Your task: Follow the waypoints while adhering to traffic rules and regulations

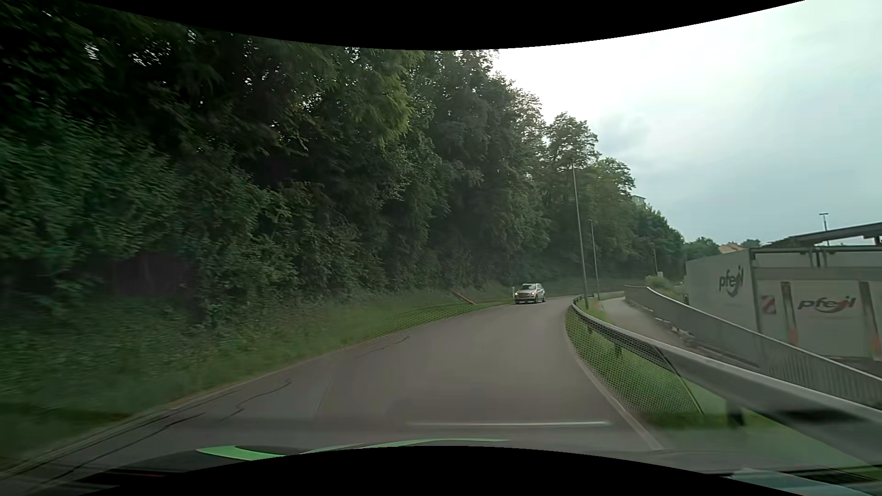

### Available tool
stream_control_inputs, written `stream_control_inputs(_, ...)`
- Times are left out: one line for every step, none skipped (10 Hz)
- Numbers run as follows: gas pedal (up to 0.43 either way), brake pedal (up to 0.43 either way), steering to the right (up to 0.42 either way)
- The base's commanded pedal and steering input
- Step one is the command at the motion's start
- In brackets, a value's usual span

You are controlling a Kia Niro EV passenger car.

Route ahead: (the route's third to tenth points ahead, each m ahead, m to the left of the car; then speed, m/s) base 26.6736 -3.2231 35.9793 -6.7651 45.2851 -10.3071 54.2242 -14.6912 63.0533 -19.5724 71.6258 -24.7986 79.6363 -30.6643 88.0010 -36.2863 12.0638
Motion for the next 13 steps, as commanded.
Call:
stream_control_inputs(0.087, 0.000, 0.080)
stream_control_inputs(0.110, 0.000, 0.078)
stream_control_inputs(0.138, 0.000, 0.077)
stream_control_inputs(0.138, 0.000, 0.073)
stream_control_inputs(0.150, 0.000, 0.070)
stream_control_inputs(0.150, 0.000, 0.070)
stream_control_inputs(0.157, 0.000, 0.068)
stream_control_inputs(0.169, 0.000, 0.061)
stream_control_inputs(0.177, 0.000, 0.050)
stream_control_inputs(0.177, 0.000, 0.040)
stream_control_inputs(0.189, 0.000, 0.033)
stream_control_inputs(0.189, 0.000, 0.028)
stream_control_inputs(0.189, 0.000, 0.026)
